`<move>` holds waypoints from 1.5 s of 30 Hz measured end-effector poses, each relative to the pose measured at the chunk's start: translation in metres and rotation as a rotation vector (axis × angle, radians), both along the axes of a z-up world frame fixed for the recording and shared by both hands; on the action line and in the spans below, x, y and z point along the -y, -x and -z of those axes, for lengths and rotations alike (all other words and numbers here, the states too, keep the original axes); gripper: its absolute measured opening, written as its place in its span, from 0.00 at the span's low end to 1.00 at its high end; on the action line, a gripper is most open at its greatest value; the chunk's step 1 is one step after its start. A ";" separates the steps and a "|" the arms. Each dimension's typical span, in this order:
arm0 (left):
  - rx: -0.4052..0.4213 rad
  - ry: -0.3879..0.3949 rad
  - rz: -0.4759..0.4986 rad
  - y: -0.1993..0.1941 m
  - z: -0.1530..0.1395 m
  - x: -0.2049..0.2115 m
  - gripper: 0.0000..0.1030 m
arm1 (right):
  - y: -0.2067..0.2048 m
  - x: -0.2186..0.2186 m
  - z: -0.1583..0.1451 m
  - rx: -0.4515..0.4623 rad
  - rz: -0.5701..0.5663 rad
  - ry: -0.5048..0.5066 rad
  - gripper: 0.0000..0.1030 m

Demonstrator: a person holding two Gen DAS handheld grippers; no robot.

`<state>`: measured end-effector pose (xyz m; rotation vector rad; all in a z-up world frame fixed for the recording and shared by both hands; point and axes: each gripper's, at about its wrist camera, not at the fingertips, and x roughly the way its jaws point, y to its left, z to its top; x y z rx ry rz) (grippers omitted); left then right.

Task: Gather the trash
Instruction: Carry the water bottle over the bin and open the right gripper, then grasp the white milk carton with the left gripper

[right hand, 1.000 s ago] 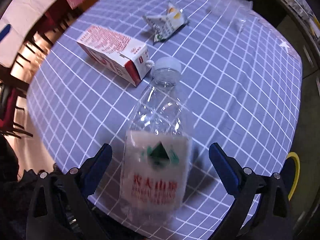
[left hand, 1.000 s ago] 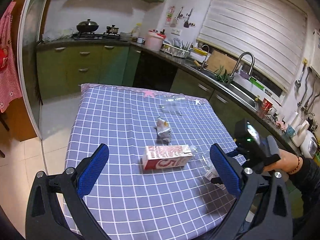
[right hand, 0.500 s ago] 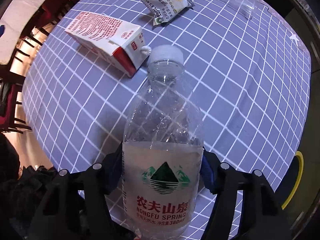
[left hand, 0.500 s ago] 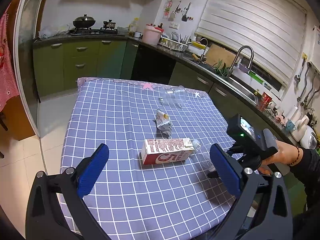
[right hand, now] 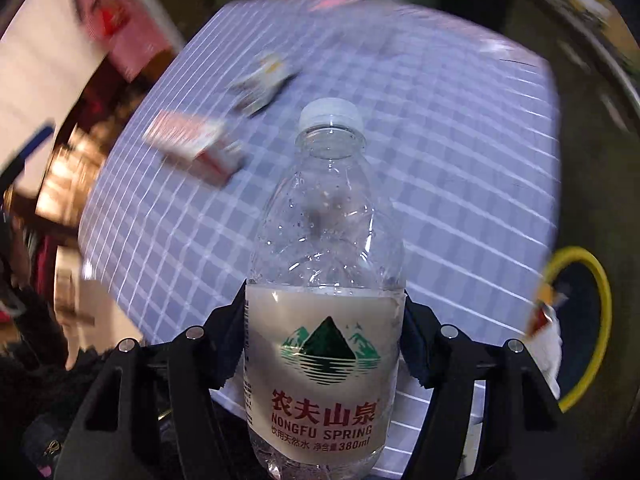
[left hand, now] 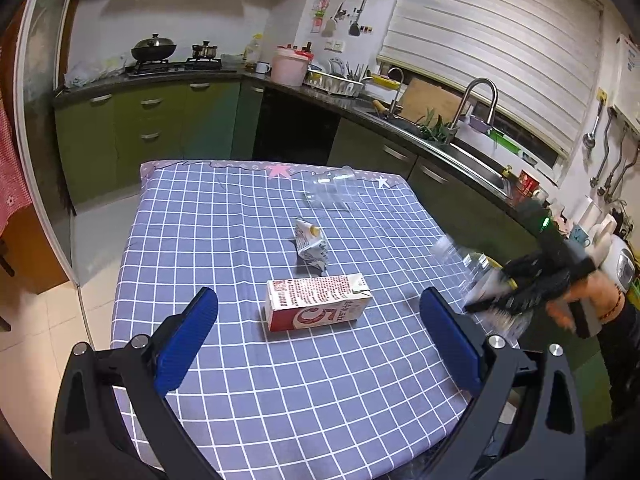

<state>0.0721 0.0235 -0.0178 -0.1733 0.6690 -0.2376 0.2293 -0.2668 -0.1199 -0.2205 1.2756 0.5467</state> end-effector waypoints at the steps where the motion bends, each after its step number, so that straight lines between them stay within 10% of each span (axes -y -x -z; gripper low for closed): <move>1: 0.001 -0.002 0.003 0.000 0.000 0.001 0.93 | -0.005 0.024 -0.007 0.022 0.058 -0.004 0.63; 12: -0.022 -0.024 0.052 -0.010 0.001 0.029 0.93 | -0.056 0.223 0.030 0.032 0.514 0.138 0.63; 19: -0.022 -0.064 0.077 -0.014 -0.005 0.047 0.93 | -0.085 0.262 0.084 -0.061 0.615 0.188 0.63; 24: -0.031 -0.074 0.093 -0.020 -0.004 0.056 0.93 | -0.099 0.272 0.111 -0.111 0.658 0.205 0.64; 26: -0.033 -0.072 0.107 -0.023 -0.003 0.059 0.93 | -0.101 0.272 0.116 -0.112 0.656 0.215 0.80; 34: -0.043 -0.055 0.195 -0.047 0.008 0.056 0.93 | -0.081 0.254 0.067 0.031 0.634 0.173 0.86; 45: -0.126 -0.124 0.592 -0.112 0.044 0.046 0.93 | -0.038 0.195 0.056 0.051 0.471 0.120 0.86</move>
